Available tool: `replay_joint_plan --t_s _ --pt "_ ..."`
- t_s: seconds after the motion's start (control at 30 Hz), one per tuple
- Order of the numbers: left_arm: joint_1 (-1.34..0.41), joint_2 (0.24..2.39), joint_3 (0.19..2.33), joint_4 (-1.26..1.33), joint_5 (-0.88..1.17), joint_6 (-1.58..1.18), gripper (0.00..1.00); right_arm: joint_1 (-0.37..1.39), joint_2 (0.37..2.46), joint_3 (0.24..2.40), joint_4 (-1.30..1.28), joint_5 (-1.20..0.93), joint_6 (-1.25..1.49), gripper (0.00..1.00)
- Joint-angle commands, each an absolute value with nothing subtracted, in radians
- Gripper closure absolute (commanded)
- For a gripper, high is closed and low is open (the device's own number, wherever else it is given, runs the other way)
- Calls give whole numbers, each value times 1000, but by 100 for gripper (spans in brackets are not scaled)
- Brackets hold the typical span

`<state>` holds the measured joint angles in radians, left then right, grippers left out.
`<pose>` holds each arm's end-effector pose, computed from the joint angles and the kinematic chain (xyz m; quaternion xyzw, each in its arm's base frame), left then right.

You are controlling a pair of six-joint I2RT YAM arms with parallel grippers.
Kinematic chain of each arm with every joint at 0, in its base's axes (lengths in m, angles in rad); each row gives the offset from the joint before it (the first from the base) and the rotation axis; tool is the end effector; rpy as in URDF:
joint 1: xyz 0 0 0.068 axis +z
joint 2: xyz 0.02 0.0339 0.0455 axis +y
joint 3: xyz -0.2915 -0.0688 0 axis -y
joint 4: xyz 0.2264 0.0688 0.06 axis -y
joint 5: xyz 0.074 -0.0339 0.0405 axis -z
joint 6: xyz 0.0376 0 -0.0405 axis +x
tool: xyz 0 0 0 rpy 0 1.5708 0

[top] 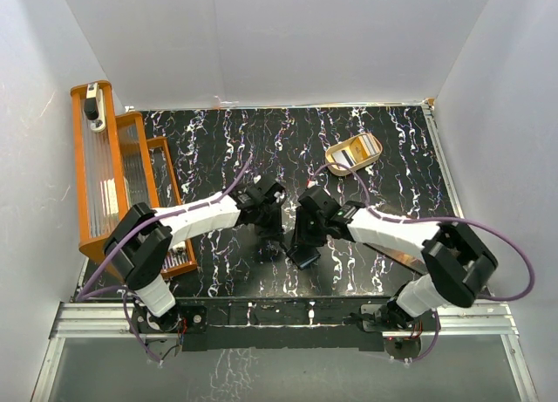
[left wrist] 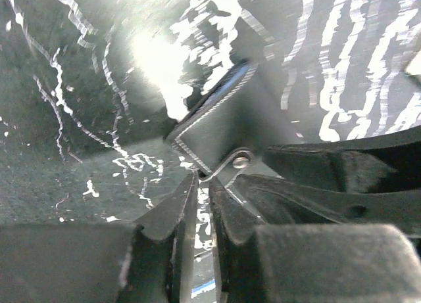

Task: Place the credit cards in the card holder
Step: Close the card holder at the center of the board, then reset both arms

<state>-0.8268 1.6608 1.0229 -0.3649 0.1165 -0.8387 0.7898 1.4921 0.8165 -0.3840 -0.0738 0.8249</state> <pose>0.2160 -0.2411 0.2233 0.0106 0.9584 -0.2445 0.1469 0.1852 0.1907 0.2121 0.0076 0.9669 0.2072 0.1489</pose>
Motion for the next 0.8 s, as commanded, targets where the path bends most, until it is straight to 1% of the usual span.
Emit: replay_joint_plan --t_s 0.0,0.1,0.23,0.27,0.3,0.33,0.37,0.4,0.43,0.57,0.77 --pt "-831 1544 1187 -474 34 -784 85 786 1352 892 -522 46 773 64" --pt "-831 1468 1242 -516 -7 -759 71 785 1232 915 -571 85 773 57" --pt "-831 1377 1294 -551 -45 -720 56 785 1105 973 -627 136 758 42" --pt "-831 1357 1303 -560 -50 -713 33 785 1085 993 -646 154 754 34" --pt "-831 1329 1315 -566 -55 -705 5 785 1063 1015 -664 170 750 26" --pt "-831 1311 1325 -577 -58 -697 2 785 1045 1034 -678 180 745 17" --pt "-830 1297 1335 -592 -62 -691 1 784 1030 1053 -691 186 739 10" --pt "-831 1285 1349 -610 -69 -689 1 785 1016 1073 -702 187 730 5" --pt "-830 1273 1360 -623 -72 -682 1 785 1005 1089 -714 186 725 2" --pt "-831 1196 1365 -622 -57 -663 1 786 964 1160 -761 197 724 2" --pt "-831 1062 1290 -574 -57 -648 1 785 901 1201 -769 208 729 2"
